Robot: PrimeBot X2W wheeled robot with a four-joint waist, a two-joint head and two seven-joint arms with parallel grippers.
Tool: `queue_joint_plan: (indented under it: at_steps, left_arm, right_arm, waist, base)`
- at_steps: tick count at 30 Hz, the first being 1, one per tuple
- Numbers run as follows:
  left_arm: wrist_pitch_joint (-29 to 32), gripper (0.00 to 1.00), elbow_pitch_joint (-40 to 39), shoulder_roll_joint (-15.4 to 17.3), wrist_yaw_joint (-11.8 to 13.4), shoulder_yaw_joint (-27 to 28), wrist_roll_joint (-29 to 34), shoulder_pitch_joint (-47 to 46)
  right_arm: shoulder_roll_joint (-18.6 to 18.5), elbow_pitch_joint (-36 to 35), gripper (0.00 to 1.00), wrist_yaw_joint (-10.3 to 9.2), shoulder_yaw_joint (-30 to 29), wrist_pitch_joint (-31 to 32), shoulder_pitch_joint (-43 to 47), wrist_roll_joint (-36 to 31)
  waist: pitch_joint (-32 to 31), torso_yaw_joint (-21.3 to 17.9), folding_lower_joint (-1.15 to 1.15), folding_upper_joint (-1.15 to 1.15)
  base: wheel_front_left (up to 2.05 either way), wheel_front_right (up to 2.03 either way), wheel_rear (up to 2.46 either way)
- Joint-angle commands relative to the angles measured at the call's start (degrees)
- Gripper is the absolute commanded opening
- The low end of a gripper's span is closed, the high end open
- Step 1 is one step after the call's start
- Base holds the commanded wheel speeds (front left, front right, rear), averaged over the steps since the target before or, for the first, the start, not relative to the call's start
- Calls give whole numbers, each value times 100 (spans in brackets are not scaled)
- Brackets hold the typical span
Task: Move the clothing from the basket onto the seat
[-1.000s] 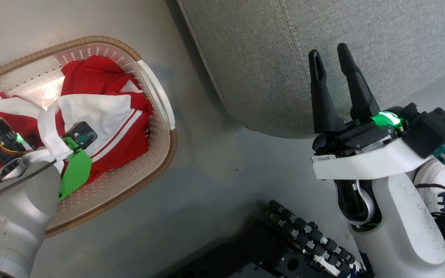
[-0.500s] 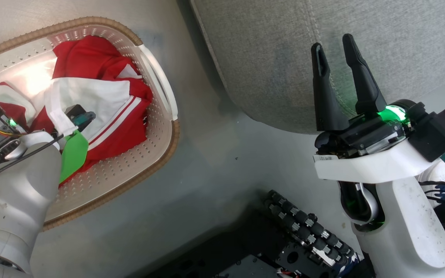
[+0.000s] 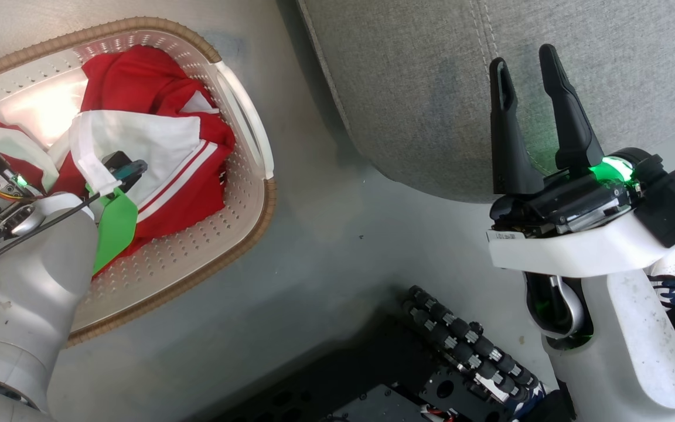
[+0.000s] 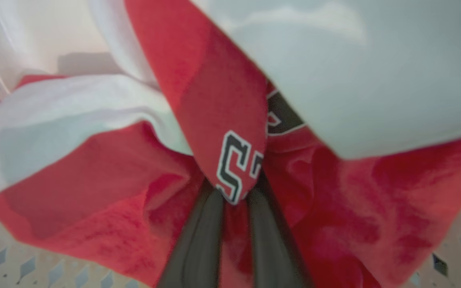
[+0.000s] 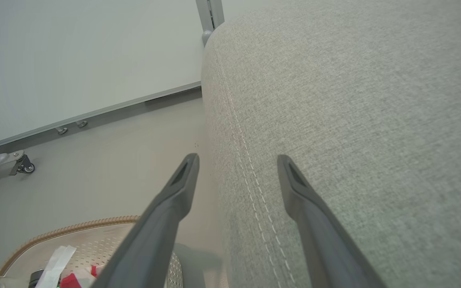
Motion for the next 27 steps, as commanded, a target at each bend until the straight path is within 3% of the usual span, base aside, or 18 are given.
queue_joint_plan:
  at_steps: [1,12,27]
  left_arm:
    - [-64,0,2,35,5,-48,-79,-64]
    - [-723,0,-17,170,117,24,-389,154]
    - [-1908,0,-10,-524,378,212,-925,850]
  right_arm:
    - [-2,22,100,-2,-7,-18,3,-63]
    - [-1,176,100,-2,159,-19,-266,-233]
    - [-24,506,100,-2,44,-18,218,-937]
  waist:
    - [-25,-12,0,0]
    - [-514,-132,0,0]
    - [-2454,588,0,0]
  base:
    - [0,0,0]
    - [0,0,0]
    - [0,0,0]
